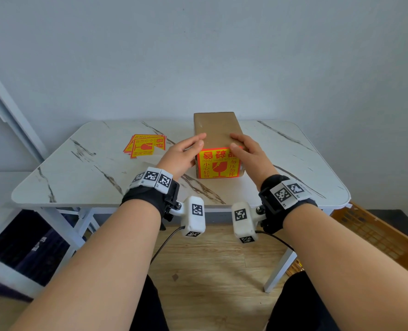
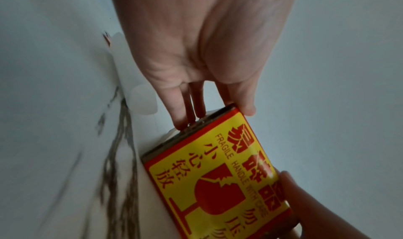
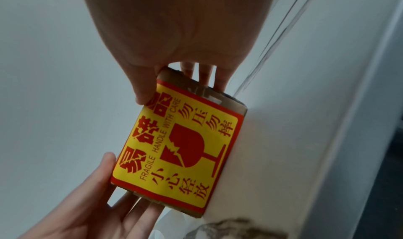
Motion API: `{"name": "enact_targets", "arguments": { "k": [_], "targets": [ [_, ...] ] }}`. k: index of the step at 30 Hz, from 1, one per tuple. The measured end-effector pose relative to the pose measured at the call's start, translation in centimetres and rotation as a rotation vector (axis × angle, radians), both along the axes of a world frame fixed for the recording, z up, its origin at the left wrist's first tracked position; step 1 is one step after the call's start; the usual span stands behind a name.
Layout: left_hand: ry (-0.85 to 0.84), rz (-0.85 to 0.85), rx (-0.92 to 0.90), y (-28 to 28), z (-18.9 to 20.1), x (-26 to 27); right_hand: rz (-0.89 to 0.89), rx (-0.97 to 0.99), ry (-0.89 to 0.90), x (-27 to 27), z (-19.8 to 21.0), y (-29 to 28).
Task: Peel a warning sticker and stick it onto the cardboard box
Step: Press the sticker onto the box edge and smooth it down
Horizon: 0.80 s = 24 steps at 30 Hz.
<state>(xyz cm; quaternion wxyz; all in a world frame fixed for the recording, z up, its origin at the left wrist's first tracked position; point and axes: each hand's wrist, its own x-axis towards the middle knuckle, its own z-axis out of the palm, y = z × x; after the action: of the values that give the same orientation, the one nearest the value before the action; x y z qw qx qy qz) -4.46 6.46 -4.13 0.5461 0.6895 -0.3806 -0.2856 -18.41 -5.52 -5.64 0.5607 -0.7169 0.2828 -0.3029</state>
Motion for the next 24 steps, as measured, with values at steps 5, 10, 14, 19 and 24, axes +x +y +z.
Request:
{"name": "enact_targets", "arguments": {
  "k": [5,10,14,19,24],
  "targets": [
    [-0.116,-0.035,0.095,0.2,-0.1,0.0,-0.017,0.016,0.019,-0.4,0.2,-0.5],
    [-0.045,0.017,0.092,0.1,-0.4,0.1,-0.072,0.096,0.017,-0.4,1.4,0.0],
    [0.027,0.195,-0.026,-0.3,1.0,0.0,-0.150,0.151,-0.020,-0.6,2.6,-0.4],
    [0.030,0.324,-0.091,-0.6,3.0,-0.3,-0.138,0.124,-0.126,-0.1,3.5,-0.3],
    [0.032,0.227,-0.173,-0.5,4.6,-0.3,-0.273,0.053,-0.120,0.4,4.6,-0.7]
  ]
}}
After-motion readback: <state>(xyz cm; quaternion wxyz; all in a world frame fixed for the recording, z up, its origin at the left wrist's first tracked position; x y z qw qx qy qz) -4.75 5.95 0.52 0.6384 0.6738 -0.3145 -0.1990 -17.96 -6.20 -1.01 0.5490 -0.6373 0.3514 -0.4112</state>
